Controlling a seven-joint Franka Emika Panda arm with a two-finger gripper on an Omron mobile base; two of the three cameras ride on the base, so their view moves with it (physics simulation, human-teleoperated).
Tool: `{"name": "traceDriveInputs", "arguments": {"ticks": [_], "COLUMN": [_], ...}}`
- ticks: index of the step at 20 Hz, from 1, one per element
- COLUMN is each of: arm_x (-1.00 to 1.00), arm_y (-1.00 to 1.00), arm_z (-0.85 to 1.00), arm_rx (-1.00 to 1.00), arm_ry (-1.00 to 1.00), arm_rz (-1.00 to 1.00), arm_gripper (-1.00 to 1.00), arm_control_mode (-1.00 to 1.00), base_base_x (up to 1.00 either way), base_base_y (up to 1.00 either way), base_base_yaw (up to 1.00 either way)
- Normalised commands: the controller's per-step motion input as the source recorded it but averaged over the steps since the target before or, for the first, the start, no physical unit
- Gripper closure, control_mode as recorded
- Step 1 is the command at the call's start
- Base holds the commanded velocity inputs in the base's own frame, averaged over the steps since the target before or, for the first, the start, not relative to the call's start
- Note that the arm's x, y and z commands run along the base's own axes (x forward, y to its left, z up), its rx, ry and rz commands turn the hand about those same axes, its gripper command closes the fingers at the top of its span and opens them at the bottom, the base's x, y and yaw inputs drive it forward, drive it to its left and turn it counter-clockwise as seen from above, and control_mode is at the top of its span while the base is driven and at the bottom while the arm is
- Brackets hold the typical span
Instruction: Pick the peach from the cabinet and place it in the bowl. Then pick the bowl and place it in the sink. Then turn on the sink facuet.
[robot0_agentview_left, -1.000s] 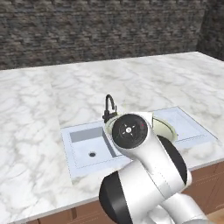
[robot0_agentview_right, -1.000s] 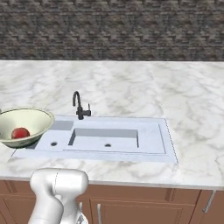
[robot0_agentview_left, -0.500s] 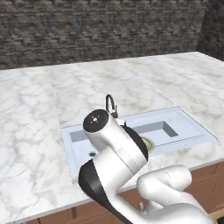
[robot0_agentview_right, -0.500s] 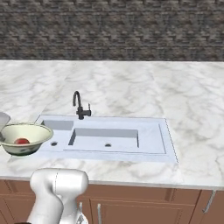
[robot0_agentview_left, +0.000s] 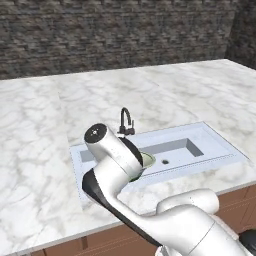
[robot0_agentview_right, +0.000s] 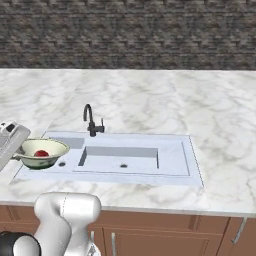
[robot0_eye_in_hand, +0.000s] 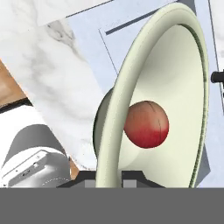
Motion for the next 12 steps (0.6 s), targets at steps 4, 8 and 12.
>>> {"name": "traceDriveInputs", "arguments": {"ticks": [4,8,12], "arm_x": [0.97,0.82,0.58], "arm_y": [0.05,0.09,0.04], "arm_z": [-0.57,-0.54,-0.44], "arm_rx": [0.0,0.0,0.0], "arm_ry": [0.0,0.0,-0.04], "arm_rz": [0.06,0.08,0.07], "arm_gripper": [1.0,1.0,1.0], "arm_control_mode": [-1.0,-1.0,-1.0], "base_base_x": [0.0,0.0,0.0], "base_base_y": [0.0,0.0,0.0], "base_base_yaw": [0.0,0.0,0.0]}}
